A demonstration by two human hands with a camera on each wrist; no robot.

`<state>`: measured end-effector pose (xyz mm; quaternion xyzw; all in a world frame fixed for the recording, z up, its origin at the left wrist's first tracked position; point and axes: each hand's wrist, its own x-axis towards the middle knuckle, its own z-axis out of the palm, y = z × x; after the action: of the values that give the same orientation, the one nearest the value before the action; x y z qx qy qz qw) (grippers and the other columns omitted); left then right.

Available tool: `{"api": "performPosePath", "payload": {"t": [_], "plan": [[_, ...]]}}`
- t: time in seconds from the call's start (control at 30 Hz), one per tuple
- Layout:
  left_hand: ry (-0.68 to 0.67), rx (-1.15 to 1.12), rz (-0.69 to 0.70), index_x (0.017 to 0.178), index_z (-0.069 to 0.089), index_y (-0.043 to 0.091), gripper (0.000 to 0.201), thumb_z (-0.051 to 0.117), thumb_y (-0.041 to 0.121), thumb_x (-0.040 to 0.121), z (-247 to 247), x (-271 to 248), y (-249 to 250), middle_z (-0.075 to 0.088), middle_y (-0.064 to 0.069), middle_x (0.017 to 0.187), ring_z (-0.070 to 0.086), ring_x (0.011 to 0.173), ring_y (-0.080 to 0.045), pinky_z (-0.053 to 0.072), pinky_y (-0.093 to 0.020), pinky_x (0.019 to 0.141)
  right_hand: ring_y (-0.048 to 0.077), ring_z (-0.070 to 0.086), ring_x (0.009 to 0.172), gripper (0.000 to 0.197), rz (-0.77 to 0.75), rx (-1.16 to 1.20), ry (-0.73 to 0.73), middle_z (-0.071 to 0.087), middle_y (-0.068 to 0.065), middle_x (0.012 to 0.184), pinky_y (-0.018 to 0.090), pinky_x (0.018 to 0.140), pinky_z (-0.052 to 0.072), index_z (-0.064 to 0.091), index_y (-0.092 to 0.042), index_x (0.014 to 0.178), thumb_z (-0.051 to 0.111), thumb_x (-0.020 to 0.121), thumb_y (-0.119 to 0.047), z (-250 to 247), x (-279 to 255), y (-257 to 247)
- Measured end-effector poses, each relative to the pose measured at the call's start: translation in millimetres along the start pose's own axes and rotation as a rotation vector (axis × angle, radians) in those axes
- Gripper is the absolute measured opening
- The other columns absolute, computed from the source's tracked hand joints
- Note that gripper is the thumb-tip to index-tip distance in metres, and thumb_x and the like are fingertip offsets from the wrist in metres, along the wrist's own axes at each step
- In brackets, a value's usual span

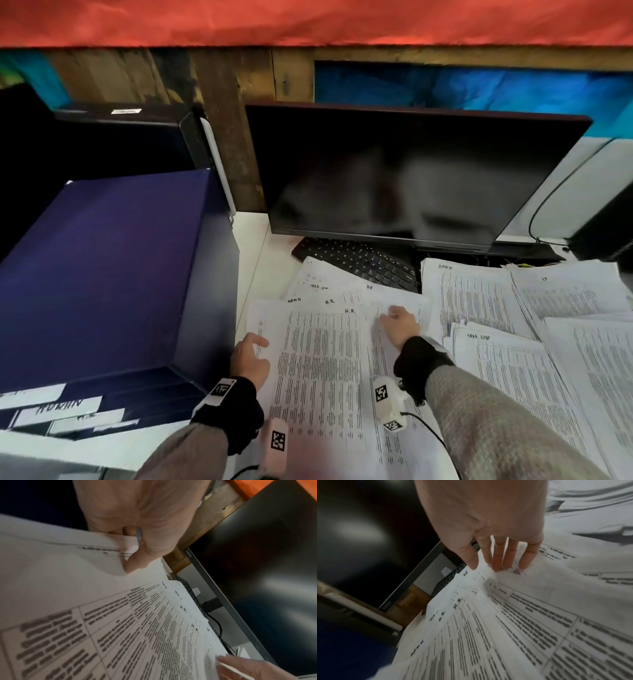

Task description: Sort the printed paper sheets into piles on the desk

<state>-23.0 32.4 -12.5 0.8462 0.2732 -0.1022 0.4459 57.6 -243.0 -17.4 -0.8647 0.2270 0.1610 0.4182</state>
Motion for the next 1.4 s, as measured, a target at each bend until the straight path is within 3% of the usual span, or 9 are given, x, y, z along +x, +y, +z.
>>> {"api": "performPosePath", "payload": {"t": [0.17, 0.3, 0.43, 0.6, 0.7, 0.87, 1.03, 1.13, 1.4], "plan": [[0.004, 0.104, -0.003, 0.088, 0.054, 0.016, 0.037, 0.042, -0.014, 0.071, -1, -2, -1, 0.054, -0.010, 0.117, 0.052, 0.097, -0.025, 0.046, -0.029, 0.081, 0.030, 0.043, 0.123, 0.044, 0.037, 0.022, -0.079, 0.037, 0.006, 0.138, 0.042, 0.107, 0.035, 0.048, -0.025, 0.131, 0.054, 0.088, -0.032, 1, -1, -2], [-0.009, 0.146, -0.006, 0.089, 0.054, 0.018, 0.036, 0.043, -0.011, 0.072, -2, 0, -1, 0.054, -0.009, 0.118, 0.053, 0.100, -0.025, 0.044, -0.028, 0.083, 0.032, 0.044, 0.126, 0.057, 0.020, 0.190, -0.056, 0.037, 0.015, 0.143, 0.041, 0.108, 0.037, 0.032, -0.008, 0.142, 0.056, 0.091, -0.019, 9, -8, -11], [-0.017, 0.149, -0.010, 0.092, 0.056, 0.017, 0.037, 0.043, -0.012, 0.072, -2, -1, 0, 0.053, -0.009, 0.118, 0.051, 0.096, -0.022, 0.043, -0.027, 0.081, 0.030, 0.043, 0.123, 0.039, -0.013, 0.163, -0.067, 0.044, 0.015, 0.137, 0.035, 0.102, 0.037, 0.052, -0.010, 0.130, 0.055, 0.092, -0.019, 19, -14, -14], [-0.007, 0.141, -0.006, 0.085, 0.054, 0.021, 0.037, 0.042, -0.012, 0.072, -1, 0, -1, 0.053, -0.010, 0.118, 0.053, 0.105, -0.027, 0.043, -0.028, 0.085, 0.035, 0.037, 0.128, 0.061, 0.078, 0.223, 0.105, 0.025, 0.017, 0.145, 0.040, 0.105, 0.035, 0.026, -0.010, 0.146, 0.054, 0.092, -0.020, 19, -18, -23], [-0.010, 0.147, -0.013, 0.091, 0.056, 0.018, 0.038, 0.042, -0.012, 0.072, 0, 1, -2, 0.052, -0.009, 0.118, 0.052, 0.102, -0.025, 0.044, -0.029, 0.085, 0.032, 0.042, 0.128, 0.062, 0.115, 0.414, 0.018, 0.037, 0.015, 0.144, 0.037, 0.103, 0.036, 0.025, -0.007, 0.145, 0.055, 0.092, -0.017, 15, -13, -19], [-0.005, 0.145, -0.020, 0.094, 0.058, 0.015, 0.038, 0.042, -0.013, 0.074, 1, 2, 0, 0.051, -0.009, 0.120, 0.052, 0.106, -0.027, 0.042, -0.028, 0.085, 0.025, 0.045, 0.120, 0.030, 0.037, 0.260, -0.172, 0.053, 0.008, 0.130, 0.042, 0.108, 0.034, 0.063, -0.021, 0.110, 0.063, 0.083, -0.034, 18, -15, -13], [-0.009, 0.152, -0.030, 0.094, 0.057, 0.015, 0.037, 0.042, -0.013, 0.075, 1, 3, -1, 0.051, -0.010, 0.120, 0.052, 0.109, -0.029, 0.043, -0.030, 0.087, 0.031, 0.036, 0.131, 0.059, -0.150, -0.090, -0.325, 0.052, 0.007, 0.131, 0.055, 0.111, 0.025, 0.063, -0.030, 0.118, 0.050, 0.074, -0.067, 30, -25, -7], [-0.011, 0.153, -0.029, 0.093, 0.057, 0.015, 0.036, 0.042, -0.013, 0.075, 2, 4, -1, 0.051, -0.011, 0.120, 0.052, 0.110, -0.030, 0.044, -0.031, 0.089, 0.022, 0.062, 0.107, 0.031, -0.216, 0.076, -0.464, 0.067, 0.003, 0.113, 0.046, 0.102, 0.044, 0.065, -0.024, 0.111, 0.054, 0.090, -0.045, 24, -41, -12], [0.002, 0.154, -0.031, 0.088, 0.058, 0.017, 0.037, 0.042, -0.013, 0.072, 2, 5, -4, 0.053, -0.011, 0.119, 0.053, 0.109, -0.029, 0.043, -0.029, 0.089, 0.032, 0.041, 0.129, 0.038, -0.236, 0.068, 0.063, 0.040, 0.021, 0.141, 0.034, 0.108, 0.031, 0.045, 0.001, 0.134, 0.037, 0.099, -0.009, -13, -17, -18]]}}
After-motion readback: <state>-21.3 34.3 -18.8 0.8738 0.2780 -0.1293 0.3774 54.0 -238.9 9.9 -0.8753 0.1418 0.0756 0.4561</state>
